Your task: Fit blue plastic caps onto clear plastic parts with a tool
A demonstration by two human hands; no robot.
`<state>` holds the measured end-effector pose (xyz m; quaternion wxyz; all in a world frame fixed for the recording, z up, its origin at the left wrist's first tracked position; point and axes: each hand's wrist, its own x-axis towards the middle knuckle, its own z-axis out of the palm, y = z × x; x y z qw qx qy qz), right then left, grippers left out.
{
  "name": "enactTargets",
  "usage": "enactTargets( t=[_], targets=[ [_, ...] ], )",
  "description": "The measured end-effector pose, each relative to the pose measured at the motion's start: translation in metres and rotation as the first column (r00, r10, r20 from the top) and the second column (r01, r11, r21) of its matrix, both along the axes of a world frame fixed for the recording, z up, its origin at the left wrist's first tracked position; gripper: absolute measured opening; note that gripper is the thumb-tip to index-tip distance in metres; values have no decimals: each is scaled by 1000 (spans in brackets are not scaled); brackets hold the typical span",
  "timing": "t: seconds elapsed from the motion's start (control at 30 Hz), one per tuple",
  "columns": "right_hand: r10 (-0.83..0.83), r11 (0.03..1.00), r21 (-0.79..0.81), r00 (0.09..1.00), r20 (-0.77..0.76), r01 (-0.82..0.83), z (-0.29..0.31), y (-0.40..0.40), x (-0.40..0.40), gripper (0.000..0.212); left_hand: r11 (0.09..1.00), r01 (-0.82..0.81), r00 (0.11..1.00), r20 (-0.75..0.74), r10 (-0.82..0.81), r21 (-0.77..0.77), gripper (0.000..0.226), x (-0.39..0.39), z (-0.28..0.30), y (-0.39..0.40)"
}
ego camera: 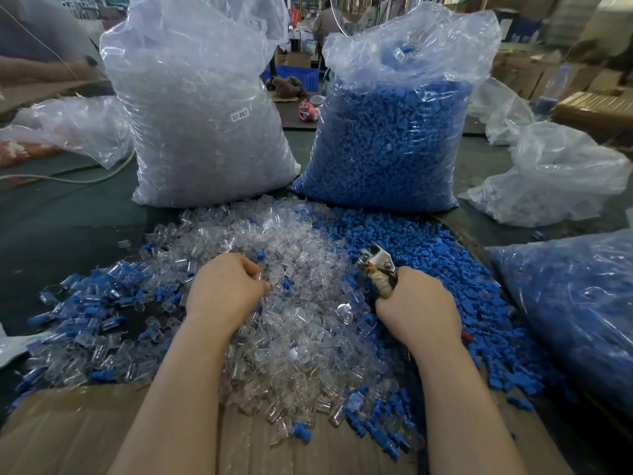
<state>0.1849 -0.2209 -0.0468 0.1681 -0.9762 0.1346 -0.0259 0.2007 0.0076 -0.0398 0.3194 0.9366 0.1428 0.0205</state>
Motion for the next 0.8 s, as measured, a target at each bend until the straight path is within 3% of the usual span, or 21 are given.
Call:
enactTargets(
  t=[0.13,0.27,0.43,0.6,0.7,0.8],
  targets=[
    [-21,1000,13,999,39,21,0,0,-1,19,1000,11,999,38,-11,2,13,-1,-1,-2],
    [-17,991,137,993,117,1,0,-1,1,18,983,47,991,135,-23,-180,10,-2,5,-4],
    [-8,874,474,974,224,-102,5,0,0,14,814,167,984,147,-102,-556,19,-6,16,-14],
    [-32,767,629,972,233,-126,10,0,-3,7,740,230,973,144,-179,-632,22,-7,19,-30],
    [-30,809,575,970,243,-119,8,-2,-1,5,718,215,977,139,-165,-662,20,-8,18,-35],
    [-36,943,330,973,230,-43,5,-3,2,10,732,193,981,133,-140,-654,19,-7,16,-36]
  ],
)
